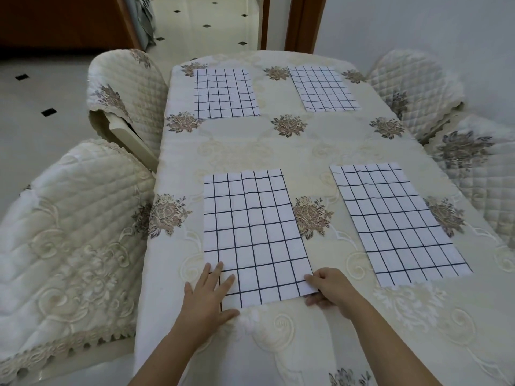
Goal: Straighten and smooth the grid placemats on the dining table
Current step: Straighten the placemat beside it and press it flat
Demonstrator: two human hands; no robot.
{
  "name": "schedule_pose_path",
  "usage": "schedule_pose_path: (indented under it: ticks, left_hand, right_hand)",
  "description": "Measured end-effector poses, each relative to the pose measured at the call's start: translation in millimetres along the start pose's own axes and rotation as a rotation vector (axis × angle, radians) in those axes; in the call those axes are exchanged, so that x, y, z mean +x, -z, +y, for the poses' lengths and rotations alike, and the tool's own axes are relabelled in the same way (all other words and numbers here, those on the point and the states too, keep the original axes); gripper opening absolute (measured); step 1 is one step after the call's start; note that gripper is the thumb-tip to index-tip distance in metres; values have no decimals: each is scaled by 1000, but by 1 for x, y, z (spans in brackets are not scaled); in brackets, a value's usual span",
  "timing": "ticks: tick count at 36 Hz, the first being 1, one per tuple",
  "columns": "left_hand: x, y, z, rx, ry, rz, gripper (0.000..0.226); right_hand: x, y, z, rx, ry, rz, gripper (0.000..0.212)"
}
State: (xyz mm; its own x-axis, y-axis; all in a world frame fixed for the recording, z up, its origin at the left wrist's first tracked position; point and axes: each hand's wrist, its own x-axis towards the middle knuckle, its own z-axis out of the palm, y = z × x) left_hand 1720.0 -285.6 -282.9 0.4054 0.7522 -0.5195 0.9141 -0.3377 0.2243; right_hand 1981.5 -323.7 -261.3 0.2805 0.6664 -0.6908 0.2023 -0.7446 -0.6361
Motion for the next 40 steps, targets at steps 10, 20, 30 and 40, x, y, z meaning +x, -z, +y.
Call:
schedule_pose_path:
  ticks: [10, 20, 30, 40]
  left_hand:
    - [5, 3, -6, -29, -13, 22, 70]
    - [6, 3, -9, -50, -24, 50, 70]
    - [12, -6, -20, 89, -140, 347, 55]
    - [40, -8, 28, -211, -210, 602, 29]
  right_hand:
    - [-1, -5, 2, 13, 6, 40, 38]
    - [-1, -4, 5, 34, 19, 4, 39]
    - [0, -3, 3, -421, 61, 312, 31]
    - [13, -75, -20, -917, 740, 593, 24]
